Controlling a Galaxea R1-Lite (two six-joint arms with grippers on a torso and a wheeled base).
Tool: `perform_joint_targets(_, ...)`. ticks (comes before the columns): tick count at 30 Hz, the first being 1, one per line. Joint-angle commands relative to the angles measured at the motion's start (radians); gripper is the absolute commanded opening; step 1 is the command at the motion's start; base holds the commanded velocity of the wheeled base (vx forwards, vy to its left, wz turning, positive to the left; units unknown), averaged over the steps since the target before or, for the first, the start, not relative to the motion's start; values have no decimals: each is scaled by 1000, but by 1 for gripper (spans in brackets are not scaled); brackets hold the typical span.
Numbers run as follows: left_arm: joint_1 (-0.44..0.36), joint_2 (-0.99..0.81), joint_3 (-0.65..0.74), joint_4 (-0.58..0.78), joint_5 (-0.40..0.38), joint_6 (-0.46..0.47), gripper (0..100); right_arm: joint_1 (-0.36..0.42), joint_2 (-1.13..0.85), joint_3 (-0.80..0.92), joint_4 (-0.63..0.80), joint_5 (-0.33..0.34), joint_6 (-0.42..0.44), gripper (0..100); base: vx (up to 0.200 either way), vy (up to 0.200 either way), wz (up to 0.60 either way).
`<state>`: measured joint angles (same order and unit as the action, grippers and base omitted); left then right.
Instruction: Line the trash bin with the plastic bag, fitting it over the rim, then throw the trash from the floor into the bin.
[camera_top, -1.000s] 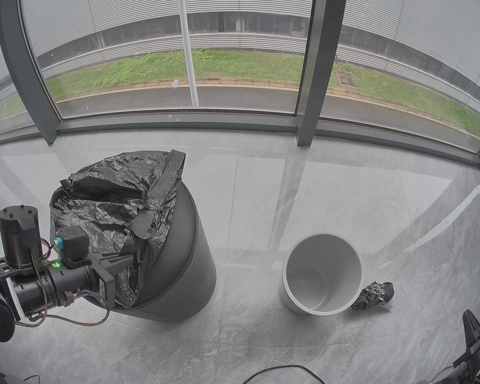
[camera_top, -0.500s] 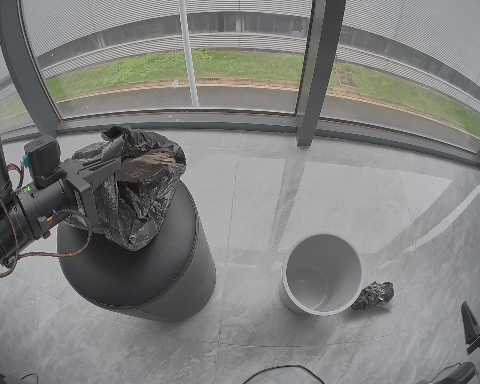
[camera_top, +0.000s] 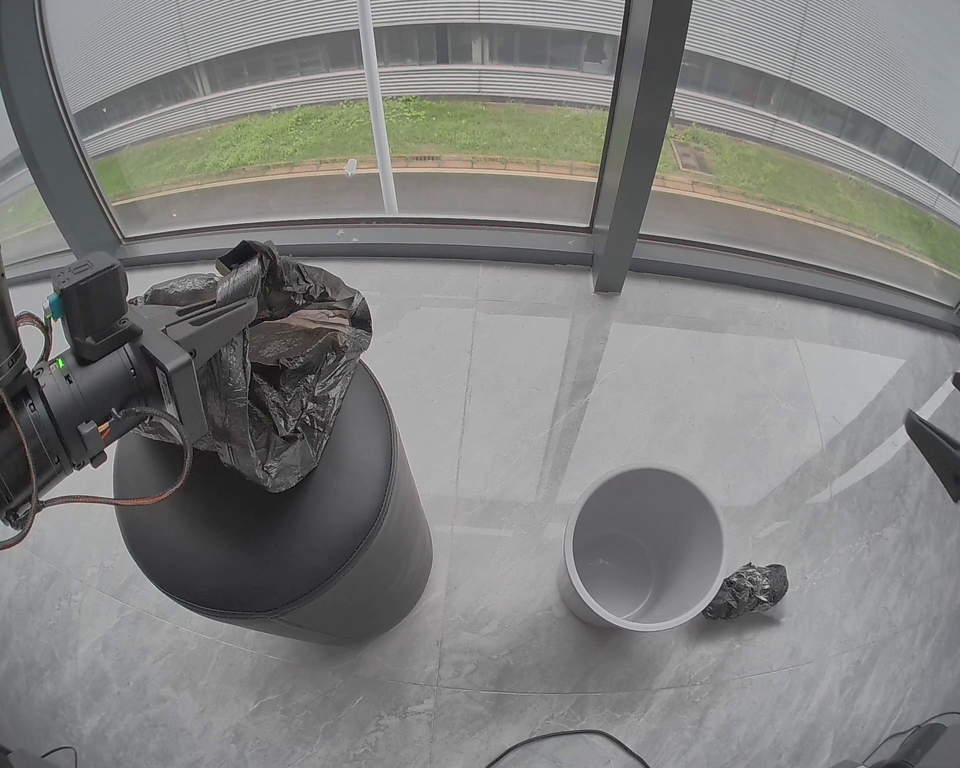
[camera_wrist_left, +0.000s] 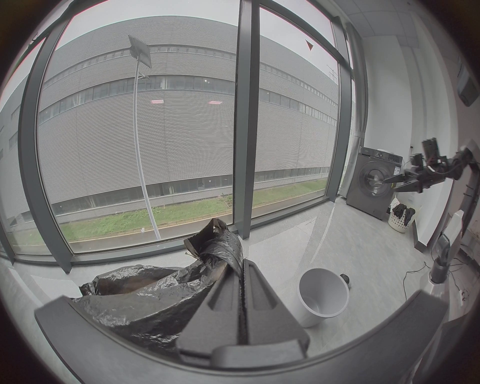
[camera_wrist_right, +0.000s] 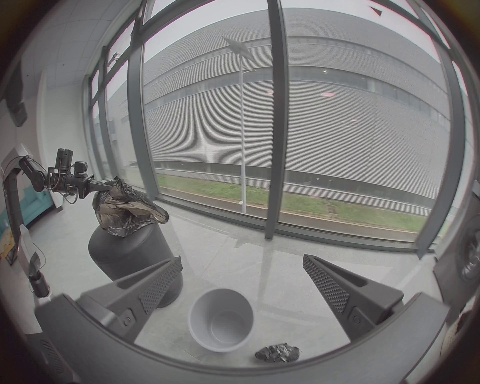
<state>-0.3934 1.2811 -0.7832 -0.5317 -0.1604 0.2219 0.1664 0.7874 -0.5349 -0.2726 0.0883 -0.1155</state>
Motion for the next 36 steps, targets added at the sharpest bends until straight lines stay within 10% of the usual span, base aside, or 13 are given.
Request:
perform_joint_targets(1, -61, 50, -183, -7, 1, 8, 0, 344, 941, -488, -307, 73, -75, 100, 0, 0, 0)
perform_joint_targets(13, -81, 78, -340, 1, -7, 8, 0, 443, 1233, -737, -392, 91, -64, 100, 0, 0, 0)
perform_joint_targets(36, -105, -71, -179, 38, -36, 5, 0, 461, 1440, -988, -554, 146, -30, 100, 0, 0, 0)
